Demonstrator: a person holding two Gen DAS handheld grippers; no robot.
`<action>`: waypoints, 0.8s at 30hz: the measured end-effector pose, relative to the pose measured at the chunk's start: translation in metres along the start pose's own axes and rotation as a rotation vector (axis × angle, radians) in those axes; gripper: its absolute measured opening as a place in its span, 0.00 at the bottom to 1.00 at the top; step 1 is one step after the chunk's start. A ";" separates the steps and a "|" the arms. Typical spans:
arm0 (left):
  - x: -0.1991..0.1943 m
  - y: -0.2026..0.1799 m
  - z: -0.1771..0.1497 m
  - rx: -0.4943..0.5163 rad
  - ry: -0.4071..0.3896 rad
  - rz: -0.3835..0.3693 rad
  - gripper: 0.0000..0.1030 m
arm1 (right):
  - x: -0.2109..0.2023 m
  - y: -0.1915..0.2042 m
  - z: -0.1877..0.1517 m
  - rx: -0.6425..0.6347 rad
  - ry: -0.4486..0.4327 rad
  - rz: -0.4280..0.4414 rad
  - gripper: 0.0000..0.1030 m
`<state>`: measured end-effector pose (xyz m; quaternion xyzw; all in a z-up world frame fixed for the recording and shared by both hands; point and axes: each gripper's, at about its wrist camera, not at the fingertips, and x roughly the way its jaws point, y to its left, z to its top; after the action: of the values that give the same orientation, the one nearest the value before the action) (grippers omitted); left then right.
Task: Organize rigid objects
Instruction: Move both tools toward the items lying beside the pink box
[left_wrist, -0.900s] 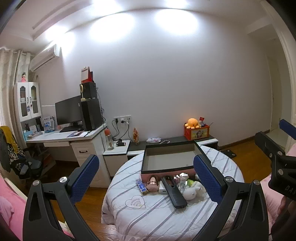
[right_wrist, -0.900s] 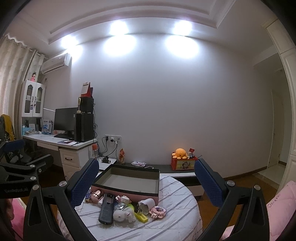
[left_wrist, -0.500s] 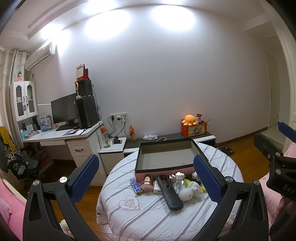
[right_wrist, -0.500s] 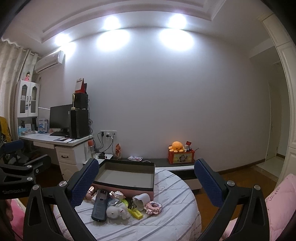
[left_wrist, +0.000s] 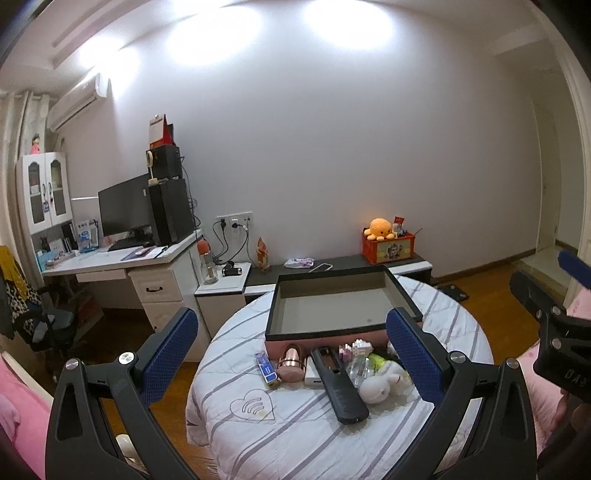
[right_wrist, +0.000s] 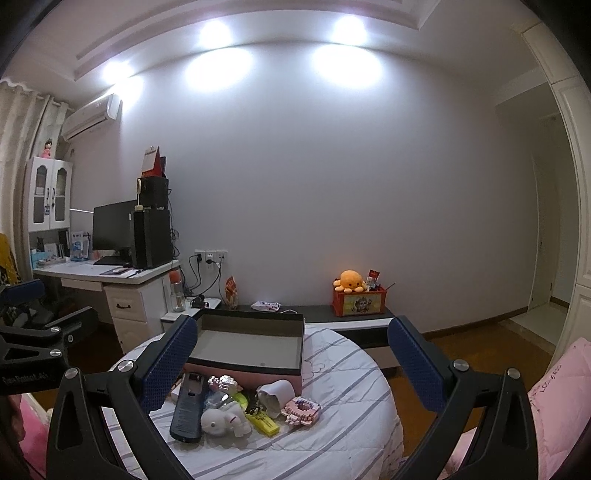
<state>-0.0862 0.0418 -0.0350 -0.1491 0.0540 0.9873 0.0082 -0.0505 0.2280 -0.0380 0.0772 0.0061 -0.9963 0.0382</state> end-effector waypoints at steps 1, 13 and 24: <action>0.001 0.003 0.001 -0.009 -0.002 0.000 1.00 | 0.002 0.000 0.000 0.002 0.001 -0.002 1.00; 0.043 0.009 -0.006 -0.032 0.043 0.008 1.00 | 0.038 -0.005 -0.006 0.009 0.037 -0.014 1.00; 0.112 0.038 -0.048 -0.057 0.260 0.081 1.00 | 0.102 0.000 -0.054 -0.038 0.224 -0.004 1.00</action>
<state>-0.1808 -0.0011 -0.1094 -0.2739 0.0325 0.9603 -0.0428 -0.1424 0.2210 -0.1066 0.1871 0.0293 -0.9812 0.0368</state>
